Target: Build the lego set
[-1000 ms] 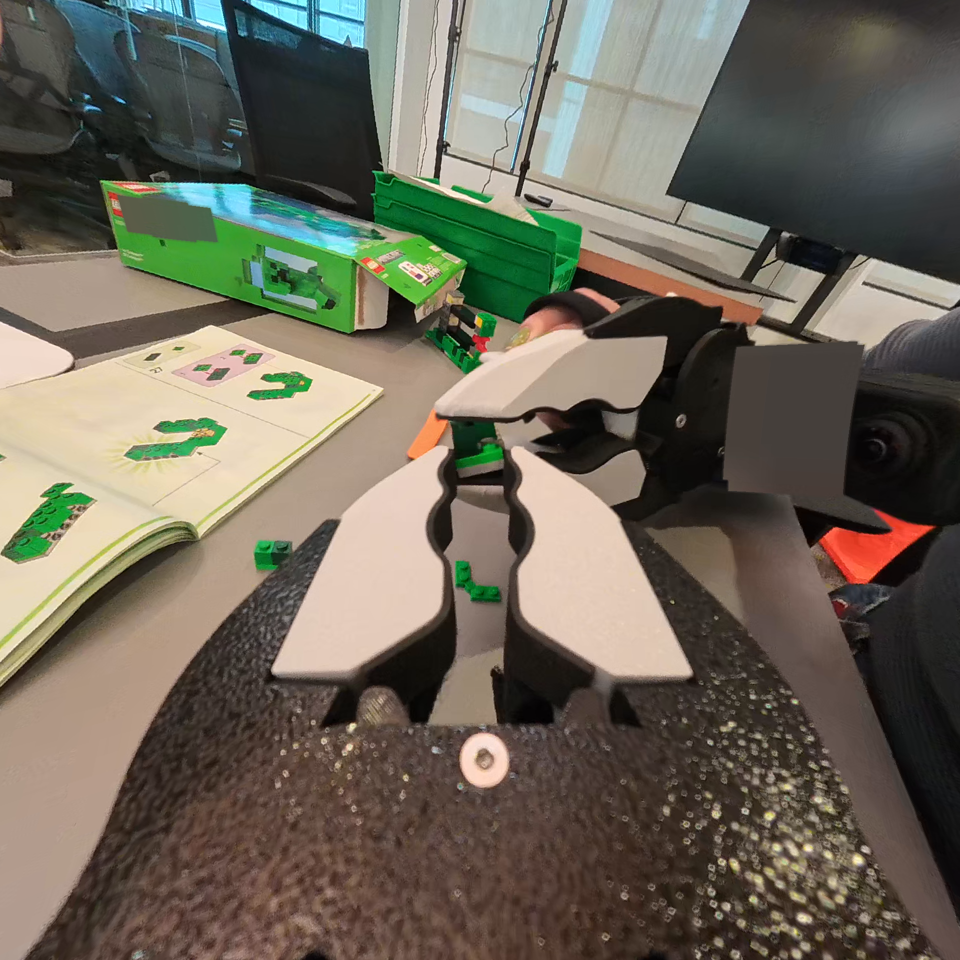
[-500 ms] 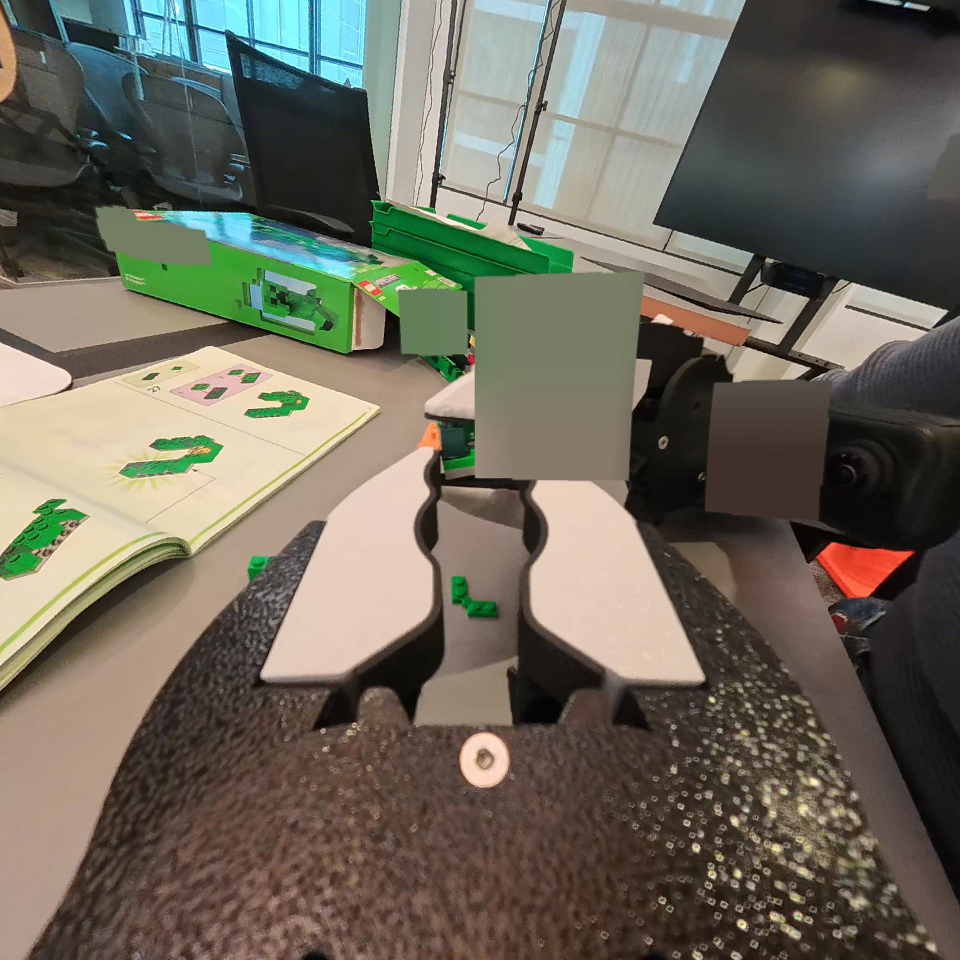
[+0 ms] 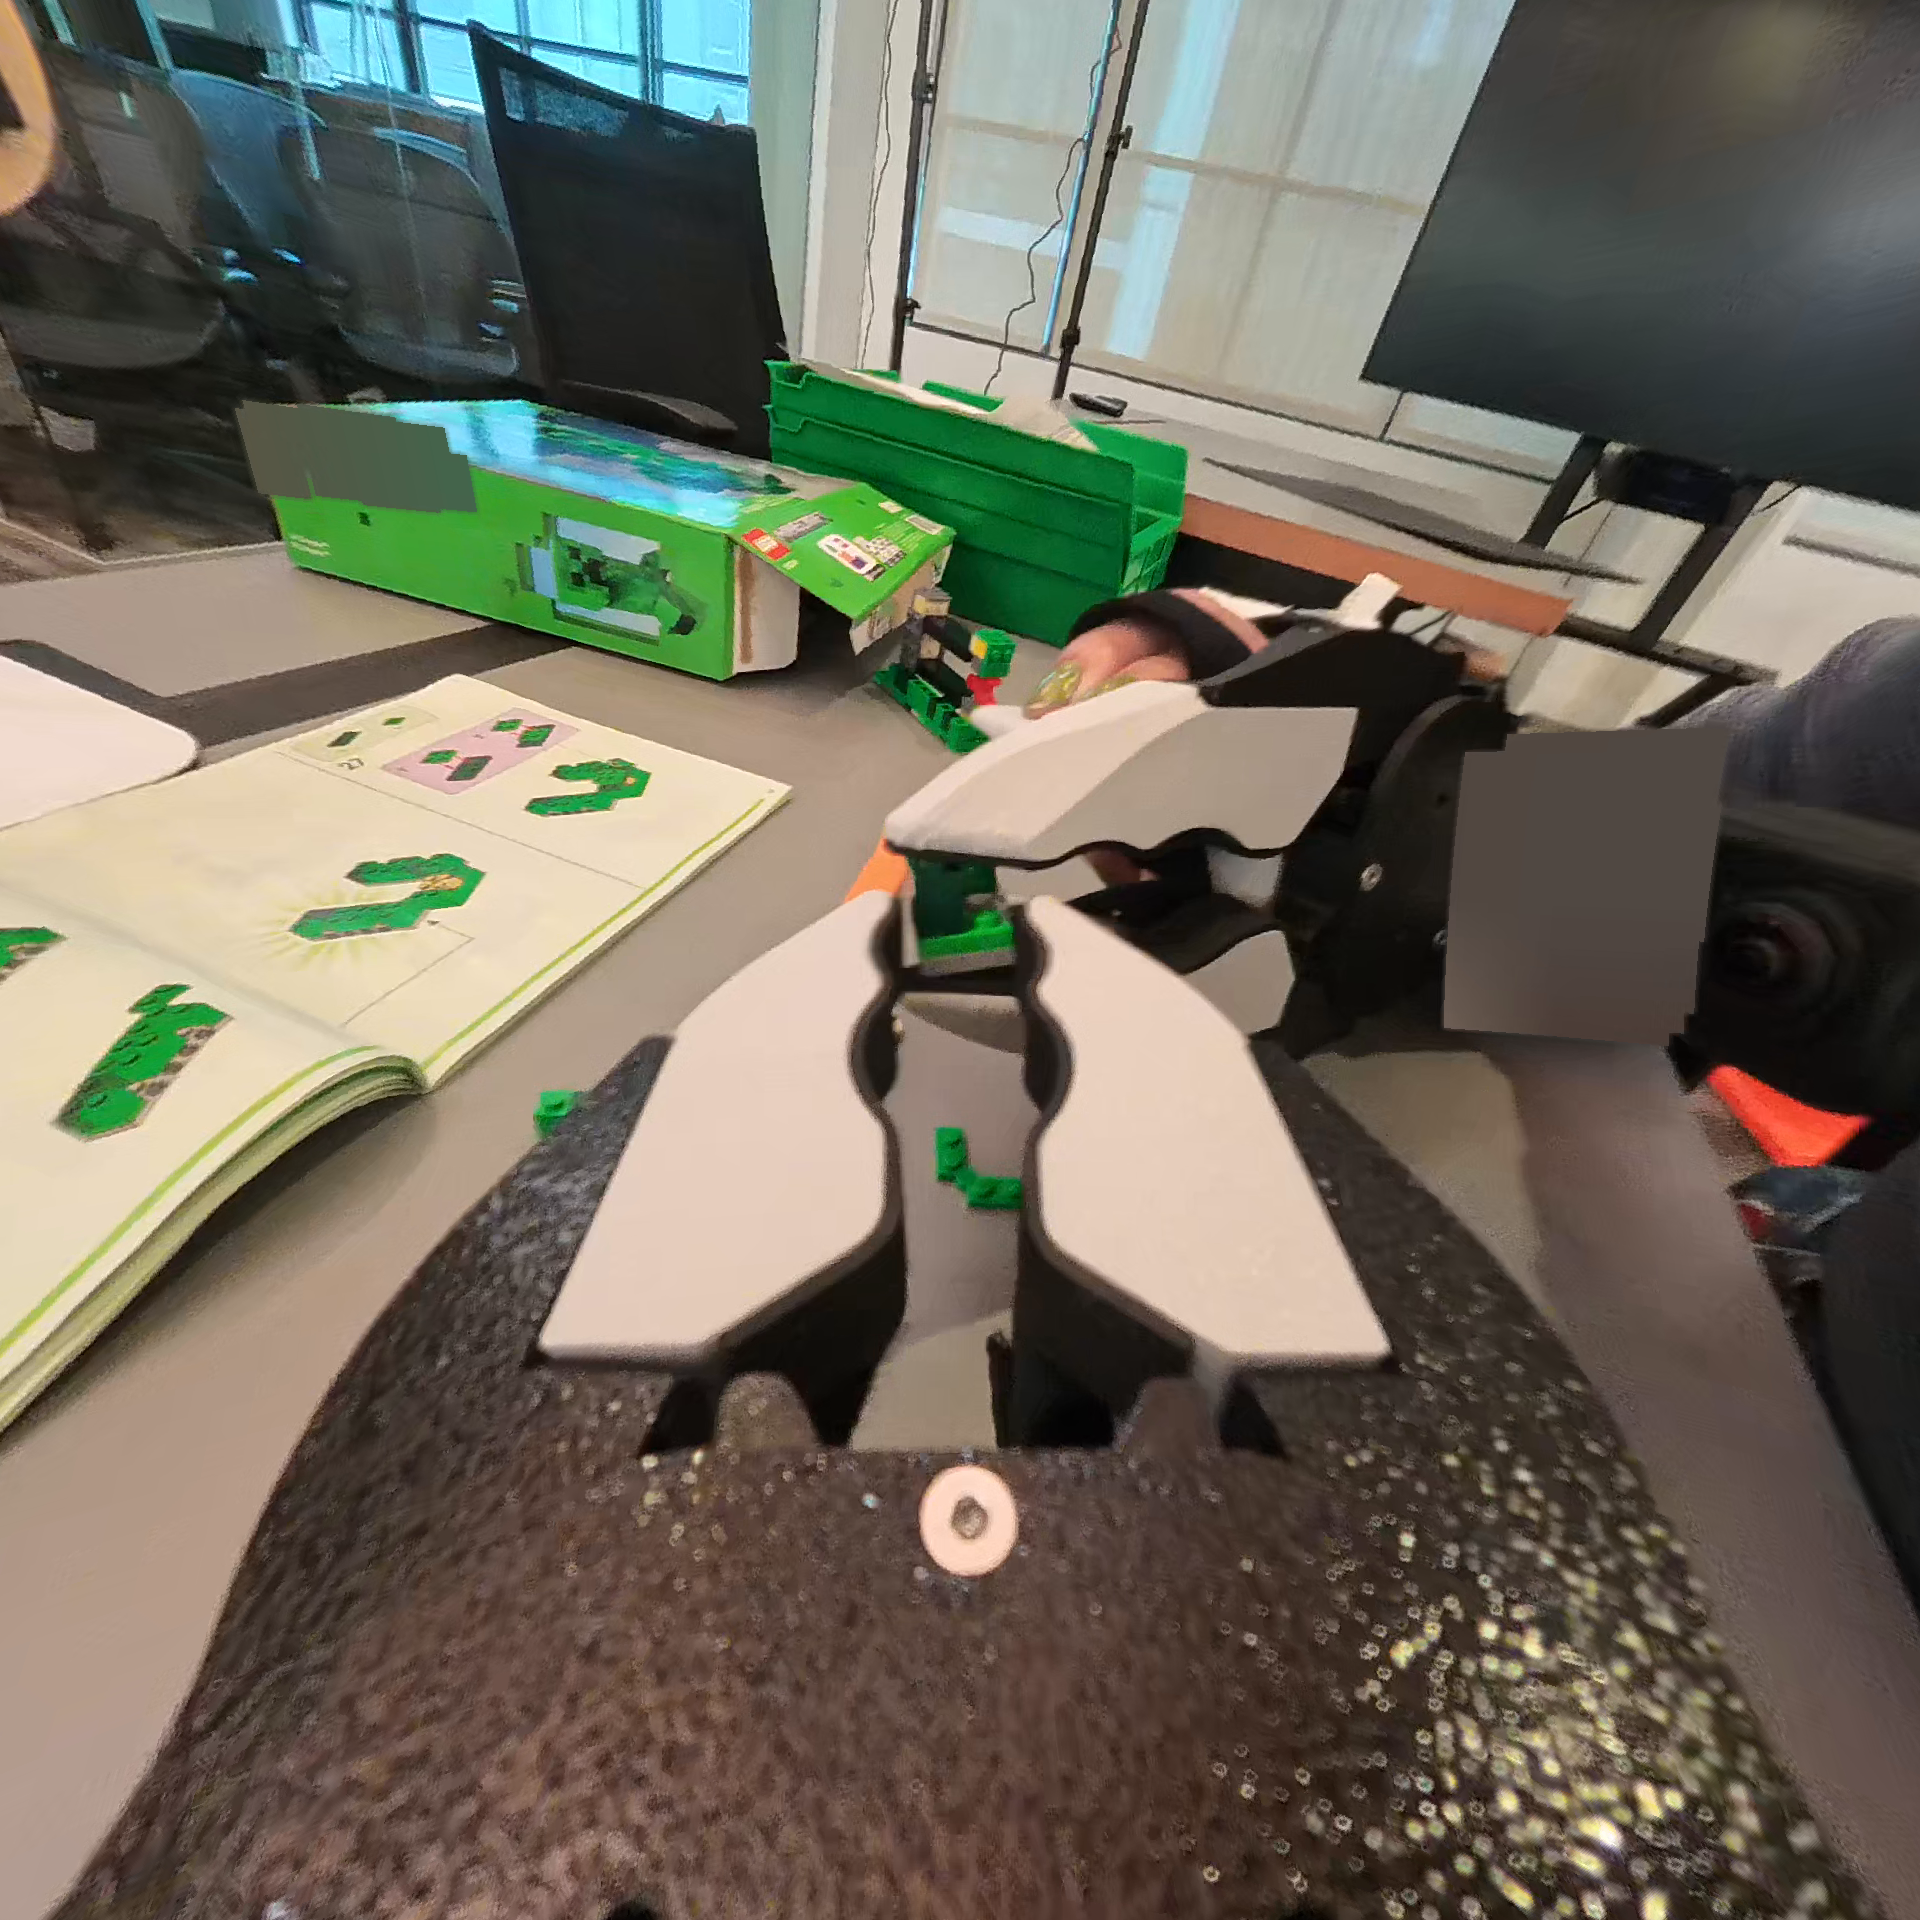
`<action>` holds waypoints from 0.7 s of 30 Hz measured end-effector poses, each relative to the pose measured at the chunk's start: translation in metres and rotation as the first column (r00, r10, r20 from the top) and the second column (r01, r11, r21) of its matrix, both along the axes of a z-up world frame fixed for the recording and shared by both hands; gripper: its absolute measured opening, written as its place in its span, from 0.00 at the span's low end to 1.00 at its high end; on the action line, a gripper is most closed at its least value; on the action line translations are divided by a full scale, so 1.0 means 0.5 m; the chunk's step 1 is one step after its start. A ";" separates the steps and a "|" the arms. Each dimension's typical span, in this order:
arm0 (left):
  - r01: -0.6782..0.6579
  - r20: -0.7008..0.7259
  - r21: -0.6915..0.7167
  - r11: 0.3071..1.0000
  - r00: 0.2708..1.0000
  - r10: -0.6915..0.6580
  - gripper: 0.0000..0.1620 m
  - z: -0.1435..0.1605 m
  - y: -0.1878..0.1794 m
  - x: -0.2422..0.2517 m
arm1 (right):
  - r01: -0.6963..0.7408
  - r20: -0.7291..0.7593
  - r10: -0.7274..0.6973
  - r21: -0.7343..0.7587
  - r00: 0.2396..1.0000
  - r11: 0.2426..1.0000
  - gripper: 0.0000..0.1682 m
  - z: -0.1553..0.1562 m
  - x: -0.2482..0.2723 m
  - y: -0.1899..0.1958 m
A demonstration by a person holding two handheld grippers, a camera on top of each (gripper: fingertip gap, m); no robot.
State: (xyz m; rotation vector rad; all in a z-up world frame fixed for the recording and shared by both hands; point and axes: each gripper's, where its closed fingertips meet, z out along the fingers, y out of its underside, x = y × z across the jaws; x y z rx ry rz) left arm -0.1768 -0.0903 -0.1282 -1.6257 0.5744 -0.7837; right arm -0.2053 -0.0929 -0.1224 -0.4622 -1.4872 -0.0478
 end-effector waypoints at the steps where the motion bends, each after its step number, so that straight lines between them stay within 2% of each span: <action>1: -0.004 -0.015 0.008 1.000 1.000 0.004 0.11 0.000 0.000 -0.002 | -0.014 -0.009 0.014 -0.011 1.000 1.000 0.11 0.002 0.000 -0.004; 7: 0.092 0.119 -0.050 0.994 0.989 -0.086 0.11 0.009 -0.008 -0.002 | -0.056 -0.010 0.055 -0.051 0.998 0.997 0.15 0.004 0.005 -0.010; 11: 0.106 0.173 -0.076 0.991 0.981 -0.092 0.11 0.013 -0.006 -0.018 | -0.005 0.011 0.005 -0.044 1.000 0.999 0.19 0.006 0.016 0.011; 17: 0.144 0.193 -0.081 0.986 0.973 -0.126 0.11 0.013 -0.010 -0.013 | 0.048 0.051 -0.046 -0.043 0.998 0.998 0.13 -0.002 0.018 0.027; 19: 0.148 0.186 -0.062 0.987 0.973 -0.134 0.11 0.013 -0.010 -0.012 | 0.045 0.066 -0.039 -0.088 0.997 0.995 0.12 -0.003 0.019 0.027; 20: 0.142 0.167 -0.039 0.989 0.977 -0.134 0.12 0.015 -0.009 -0.012 | 0.041 0.072 -0.033 -0.110 0.997 0.993 0.12 -0.003 0.019 0.027; 21: 0.113 0.117 -0.019 0.993 0.987 -0.110 0.23 0.013 -0.004 -0.016 | 0.041 0.094 -0.028 -0.138 0.995 0.990 0.12 -0.006 0.019 0.028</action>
